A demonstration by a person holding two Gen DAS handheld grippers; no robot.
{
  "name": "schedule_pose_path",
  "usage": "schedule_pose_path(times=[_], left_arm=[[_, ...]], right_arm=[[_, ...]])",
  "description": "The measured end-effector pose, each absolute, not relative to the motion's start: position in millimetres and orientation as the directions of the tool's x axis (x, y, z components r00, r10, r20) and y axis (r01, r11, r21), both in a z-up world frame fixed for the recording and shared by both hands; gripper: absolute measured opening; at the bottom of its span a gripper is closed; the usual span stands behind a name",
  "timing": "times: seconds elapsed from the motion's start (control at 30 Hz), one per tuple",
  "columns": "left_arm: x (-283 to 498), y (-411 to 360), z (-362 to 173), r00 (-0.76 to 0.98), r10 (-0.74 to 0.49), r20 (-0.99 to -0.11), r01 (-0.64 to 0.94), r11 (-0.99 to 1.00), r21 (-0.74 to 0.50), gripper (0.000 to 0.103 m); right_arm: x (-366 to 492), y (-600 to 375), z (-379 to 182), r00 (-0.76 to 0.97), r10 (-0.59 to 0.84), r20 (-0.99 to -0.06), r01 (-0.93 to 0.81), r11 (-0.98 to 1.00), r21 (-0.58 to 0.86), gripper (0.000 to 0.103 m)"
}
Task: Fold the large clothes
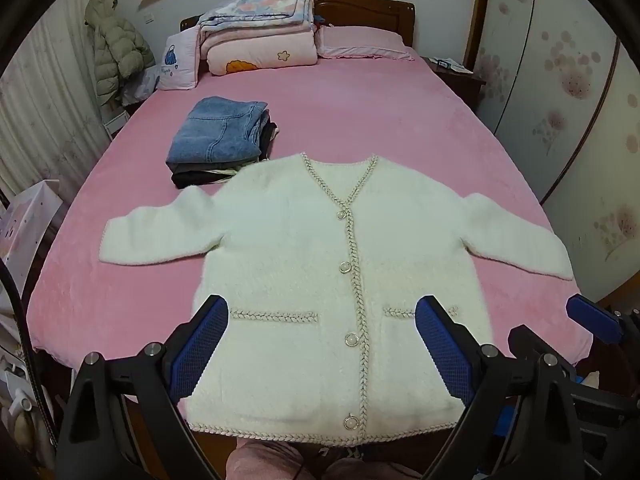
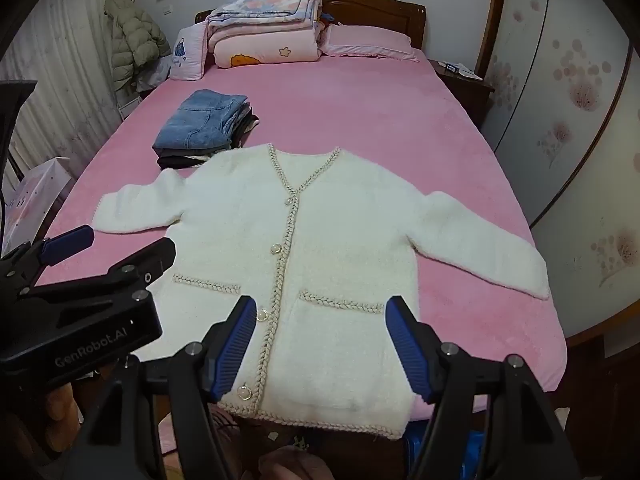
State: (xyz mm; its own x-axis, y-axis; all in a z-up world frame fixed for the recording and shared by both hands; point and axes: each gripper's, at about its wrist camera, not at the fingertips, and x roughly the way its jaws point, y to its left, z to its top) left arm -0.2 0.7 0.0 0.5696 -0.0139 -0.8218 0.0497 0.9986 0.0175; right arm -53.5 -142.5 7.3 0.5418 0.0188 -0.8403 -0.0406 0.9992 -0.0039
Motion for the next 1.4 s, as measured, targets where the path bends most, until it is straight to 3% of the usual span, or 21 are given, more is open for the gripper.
schedule_pose_path(times=[1.4], left_arm=[[1.4, -7.8, -0.7, 0.561, -0.009, -0.828, 0.055, 0.998, 0.026, 0.094]], right_arm=[[-39.2, -158.7, 10.8, 0.543, -0.008, -0.840, -0.021, 1.000, -0.023, 0.067]])
